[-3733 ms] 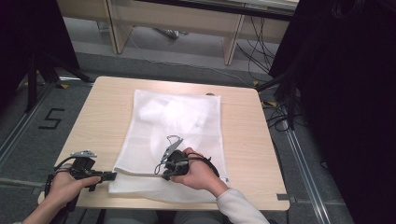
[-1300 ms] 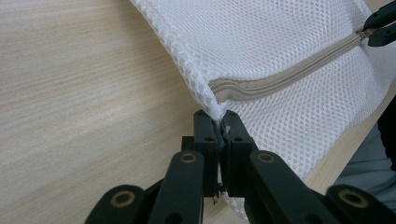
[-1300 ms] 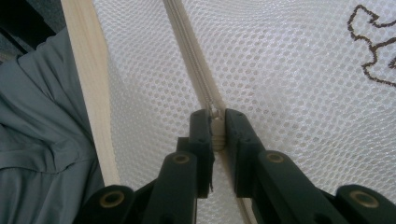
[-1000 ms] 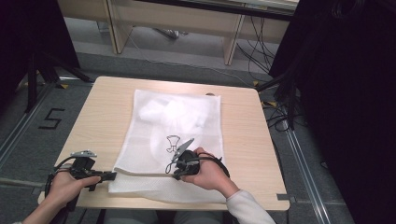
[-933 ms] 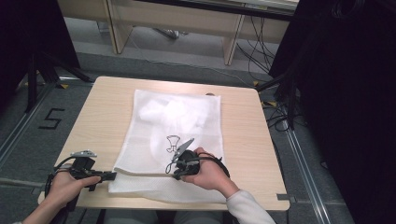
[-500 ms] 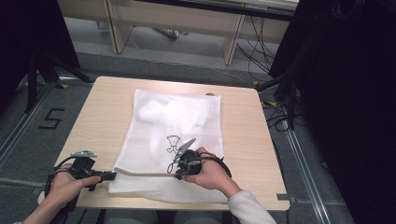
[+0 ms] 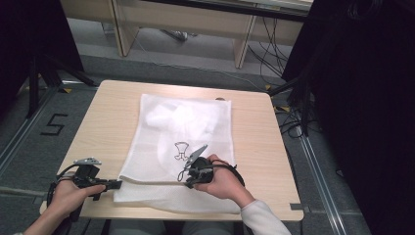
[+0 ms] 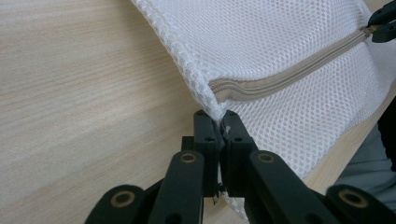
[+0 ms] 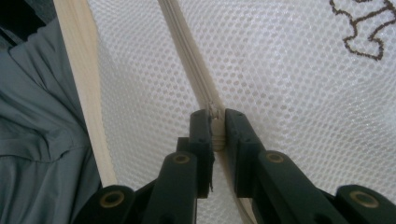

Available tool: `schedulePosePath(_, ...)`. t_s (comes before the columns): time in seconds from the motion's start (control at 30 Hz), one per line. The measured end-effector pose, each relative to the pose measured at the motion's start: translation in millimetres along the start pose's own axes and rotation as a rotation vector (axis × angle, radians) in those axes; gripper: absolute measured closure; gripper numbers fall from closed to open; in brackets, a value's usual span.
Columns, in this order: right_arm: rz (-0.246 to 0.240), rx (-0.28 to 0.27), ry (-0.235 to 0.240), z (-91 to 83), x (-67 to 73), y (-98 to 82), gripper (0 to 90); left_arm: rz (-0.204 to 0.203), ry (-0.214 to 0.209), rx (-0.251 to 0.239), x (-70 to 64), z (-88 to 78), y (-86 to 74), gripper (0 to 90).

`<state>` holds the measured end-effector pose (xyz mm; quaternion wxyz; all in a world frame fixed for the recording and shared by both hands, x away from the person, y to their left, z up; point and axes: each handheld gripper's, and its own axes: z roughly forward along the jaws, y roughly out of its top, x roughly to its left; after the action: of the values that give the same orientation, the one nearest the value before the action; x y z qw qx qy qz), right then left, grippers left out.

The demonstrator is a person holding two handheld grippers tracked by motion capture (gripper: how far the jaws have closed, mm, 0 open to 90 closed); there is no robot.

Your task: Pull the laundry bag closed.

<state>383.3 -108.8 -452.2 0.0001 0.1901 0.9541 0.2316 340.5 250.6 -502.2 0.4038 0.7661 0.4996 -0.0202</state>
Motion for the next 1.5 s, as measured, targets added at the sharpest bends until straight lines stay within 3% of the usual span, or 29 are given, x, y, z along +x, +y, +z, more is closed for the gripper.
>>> schedulePosePath(0.3, 0.007, -0.003, 0.005, -1.8, 0.1, -0.8, 82.6, 0.004, 0.000, 0.004, 0.3, -0.3, 0.0, 86.2)
schedulePosePath(0.33, -0.010, -0.001, 0.002, -2.4, -1.2, -1.1, 82.7, -0.002, -0.002, -0.001, 0.2, -0.1, -0.1, 86.2)
schedulePosePath(0.37, 0.012, 0.003, 0.000, -3.3, -0.5, -1.8, 82.6, -0.001, -0.002, 0.000, 0.3, -0.1, -0.1, 86.2)
schedulePosePath(0.43, -0.007, 0.000, 0.003, -3.1, -2.3, -2.9, 82.6, 0.000, -0.001, -0.001, 0.2, -0.1, 0.0, 86.2)
schedulePosePath(1.13, 0.025, 0.002, -0.008, -9.0, -3.1, -8.3, 82.6, 0.002, 0.001, -0.001, 0.2, -0.1, 0.0, 86.2)
schedulePosePath(1.2, 0.007, 0.003, -0.001, -8.8, -4.8, -8.9, 82.6, 0.001, 0.001, -0.001, 0.3, -0.2, -0.1, 86.2)
schedulePosePath(1.23, 0.031, 0.004, -0.004, -9.4, -4.2, -9.7, 82.6, 0.000, 0.002, -0.003, 0.3, -0.1, -0.1, 86.2)
schedulePosePath(1.5, 0.019, 0.004, -0.008, -11.6, -6.8, -13.9, 82.6, 0.002, 0.003, 0.000, 0.4, -0.1, 0.0, 86.2)
